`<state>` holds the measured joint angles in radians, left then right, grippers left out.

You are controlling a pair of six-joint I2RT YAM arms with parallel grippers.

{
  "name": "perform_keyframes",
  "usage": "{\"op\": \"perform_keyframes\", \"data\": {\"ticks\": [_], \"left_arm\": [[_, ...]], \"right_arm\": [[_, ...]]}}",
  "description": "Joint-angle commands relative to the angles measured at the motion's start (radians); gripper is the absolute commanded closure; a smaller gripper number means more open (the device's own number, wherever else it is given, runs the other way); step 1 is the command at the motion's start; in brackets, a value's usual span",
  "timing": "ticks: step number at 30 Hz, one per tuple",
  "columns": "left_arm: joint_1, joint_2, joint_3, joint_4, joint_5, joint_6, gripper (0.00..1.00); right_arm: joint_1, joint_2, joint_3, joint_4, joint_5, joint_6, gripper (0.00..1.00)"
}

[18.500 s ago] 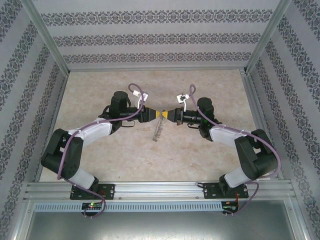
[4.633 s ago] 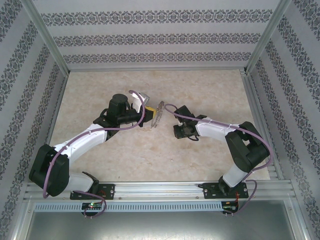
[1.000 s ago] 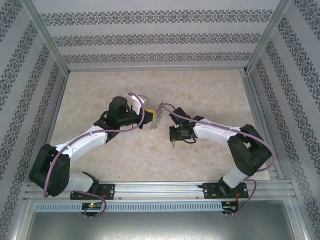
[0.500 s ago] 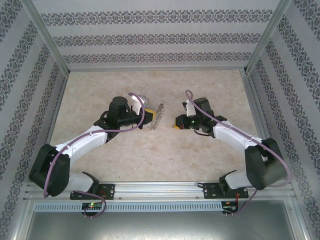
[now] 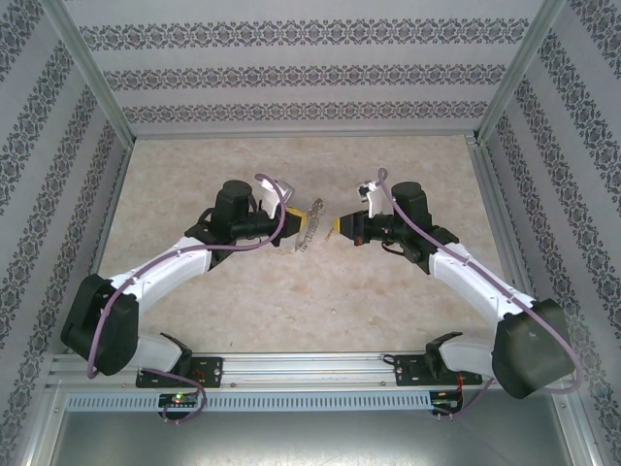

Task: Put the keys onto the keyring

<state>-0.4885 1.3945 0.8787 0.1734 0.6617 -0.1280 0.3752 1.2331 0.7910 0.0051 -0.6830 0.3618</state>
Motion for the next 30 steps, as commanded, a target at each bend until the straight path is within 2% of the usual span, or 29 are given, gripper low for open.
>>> {"op": "perform_keyframes", "data": {"ticks": [1,6,16,30], "left_arm": [[-0.021,0.011,0.051,-0.019,0.032,0.038,1.0],[-0.031,0.023,0.066,-0.04,0.034,0.048,1.0],[-0.047,0.041,0.095,-0.082,0.035,0.078,1.0],[-0.056,0.036,0.113,-0.111,0.049,0.096,1.0]], "right_arm": [[0.003,-0.04,0.031,0.019,-0.011,-0.033,1.0],[0.037,-0.061,0.044,0.0,0.03,-0.071,1.0],[0.122,-0.007,0.118,-0.041,0.069,-0.15,1.0],[0.142,0.02,0.115,-0.063,0.108,-0.189,1.0]]}}
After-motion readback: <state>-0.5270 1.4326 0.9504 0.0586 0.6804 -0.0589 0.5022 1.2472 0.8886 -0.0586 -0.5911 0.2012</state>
